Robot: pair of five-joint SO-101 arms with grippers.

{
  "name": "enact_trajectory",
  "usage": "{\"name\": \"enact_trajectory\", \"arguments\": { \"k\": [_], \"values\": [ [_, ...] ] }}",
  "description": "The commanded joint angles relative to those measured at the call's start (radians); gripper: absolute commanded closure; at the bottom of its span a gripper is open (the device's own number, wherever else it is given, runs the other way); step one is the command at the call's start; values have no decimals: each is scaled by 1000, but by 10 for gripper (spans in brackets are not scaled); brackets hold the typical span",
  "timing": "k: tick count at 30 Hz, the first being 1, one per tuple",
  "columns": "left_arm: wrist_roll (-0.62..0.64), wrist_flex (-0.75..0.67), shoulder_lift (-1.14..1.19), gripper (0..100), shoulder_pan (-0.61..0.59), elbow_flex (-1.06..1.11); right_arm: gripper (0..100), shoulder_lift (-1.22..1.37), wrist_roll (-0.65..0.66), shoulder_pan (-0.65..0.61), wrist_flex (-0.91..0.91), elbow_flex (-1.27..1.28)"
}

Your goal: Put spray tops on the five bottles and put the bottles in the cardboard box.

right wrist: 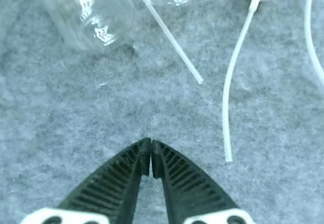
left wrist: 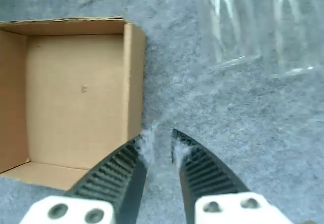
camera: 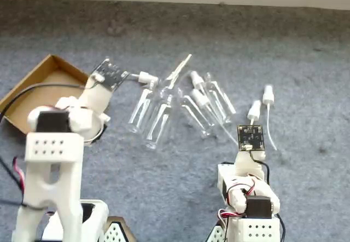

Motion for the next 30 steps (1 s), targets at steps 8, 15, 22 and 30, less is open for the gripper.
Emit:
{"name": "enact_trajectory", "arguments": {
  "k": [8, 15, 22, 30],
  "values": [
    [376, 144, 498, 848, 191, -515, 995, -7, 9, -5, 2, 147],
    [460, 137, 768, 764, 185, -707, 995, -7, 9, -5, 2, 147],
    [460, 143, 989, 765, 185, -909, 995, -7, 9, -5, 2, 147],
    [459, 144, 1181, 763, 191, -1081, 995, -7, 9, -5, 2, 147]
  ]
}}
